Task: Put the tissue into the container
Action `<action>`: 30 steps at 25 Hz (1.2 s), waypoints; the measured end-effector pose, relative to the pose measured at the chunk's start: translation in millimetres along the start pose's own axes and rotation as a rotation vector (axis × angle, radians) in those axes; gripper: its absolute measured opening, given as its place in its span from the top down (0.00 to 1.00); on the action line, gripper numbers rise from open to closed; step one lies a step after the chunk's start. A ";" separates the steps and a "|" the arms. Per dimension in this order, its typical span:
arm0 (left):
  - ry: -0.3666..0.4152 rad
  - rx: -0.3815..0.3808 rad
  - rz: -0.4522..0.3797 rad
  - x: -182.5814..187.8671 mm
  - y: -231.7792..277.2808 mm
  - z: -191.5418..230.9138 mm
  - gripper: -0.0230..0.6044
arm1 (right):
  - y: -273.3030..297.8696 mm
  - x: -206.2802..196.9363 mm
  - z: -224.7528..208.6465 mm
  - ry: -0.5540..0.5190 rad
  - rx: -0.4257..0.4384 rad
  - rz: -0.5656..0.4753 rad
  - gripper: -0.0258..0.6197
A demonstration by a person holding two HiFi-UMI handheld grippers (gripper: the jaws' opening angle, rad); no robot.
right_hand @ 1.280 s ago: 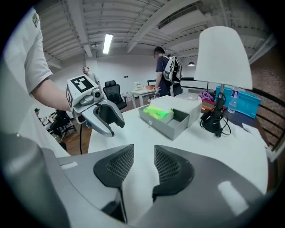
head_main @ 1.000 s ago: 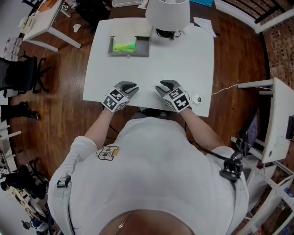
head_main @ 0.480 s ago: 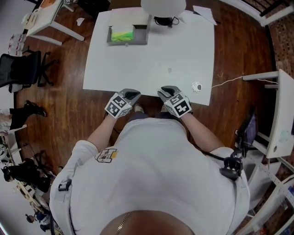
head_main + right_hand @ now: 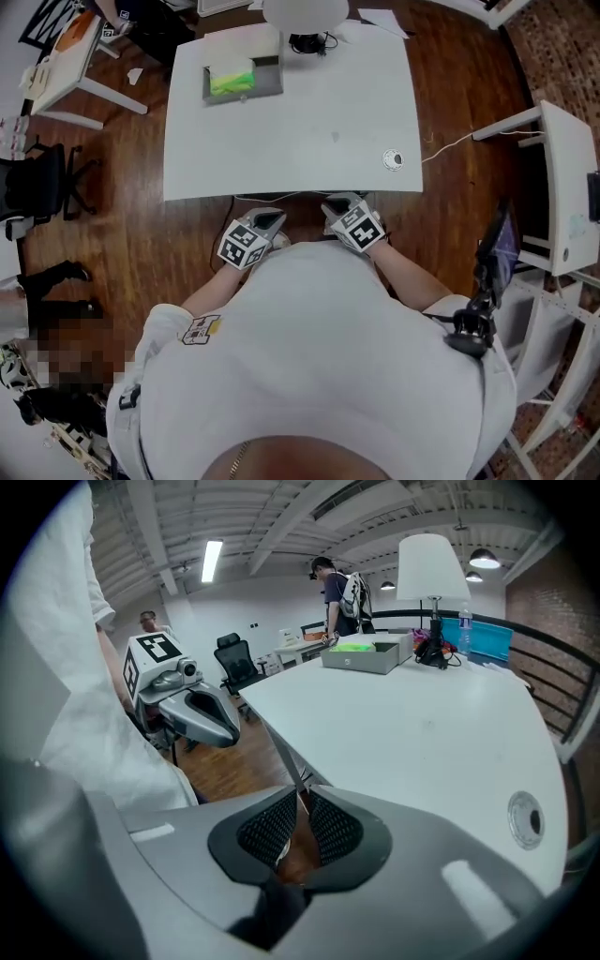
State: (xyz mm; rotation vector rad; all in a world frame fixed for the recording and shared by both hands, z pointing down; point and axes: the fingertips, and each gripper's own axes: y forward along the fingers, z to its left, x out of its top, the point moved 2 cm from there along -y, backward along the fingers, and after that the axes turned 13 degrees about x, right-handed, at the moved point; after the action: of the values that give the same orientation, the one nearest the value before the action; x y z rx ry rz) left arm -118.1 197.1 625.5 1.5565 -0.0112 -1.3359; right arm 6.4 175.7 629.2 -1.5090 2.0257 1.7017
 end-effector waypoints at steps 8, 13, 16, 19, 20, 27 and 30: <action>0.036 -0.053 0.002 -17.6 -7.2 -5.9 0.96 | 10.5 4.7 15.7 -0.002 -0.039 0.025 0.96; 0.030 -0.055 -0.018 -15.2 -9.2 -5.6 0.96 | 17.0 9.4 21.3 -0.028 -0.046 0.036 0.96; 0.022 -0.048 -0.023 -17.0 -11.3 -3.7 0.96 | 21.5 9.8 25.0 -0.035 -0.042 0.040 0.96; 0.019 -0.042 -0.028 -17.0 -13.9 -1.2 0.96 | 24.1 12.9 25.8 -0.043 -0.040 0.044 0.96; 0.017 -0.041 -0.030 -17.2 -15.1 -0.5 0.96 | 24.8 14.1 26.1 -0.046 -0.041 0.044 0.96; 0.027 -0.039 -0.037 -19.5 -19.4 3.3 0.96 | 27.7 18.1 29.0 -0.056 -0.048 0.042 0.96; 0.033 -0.034 -0.042 -17.2 -21.1 7.3 0.96 | 27.4 21.5 29.2 -0.060 -0.050 0.039 0.96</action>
State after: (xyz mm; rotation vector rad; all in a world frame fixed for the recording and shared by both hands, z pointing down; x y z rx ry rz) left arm -142.1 212.0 624.7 1.5574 0.0647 -1.3368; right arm -38.3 182.7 624.1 -1.4239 2.0108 1.8026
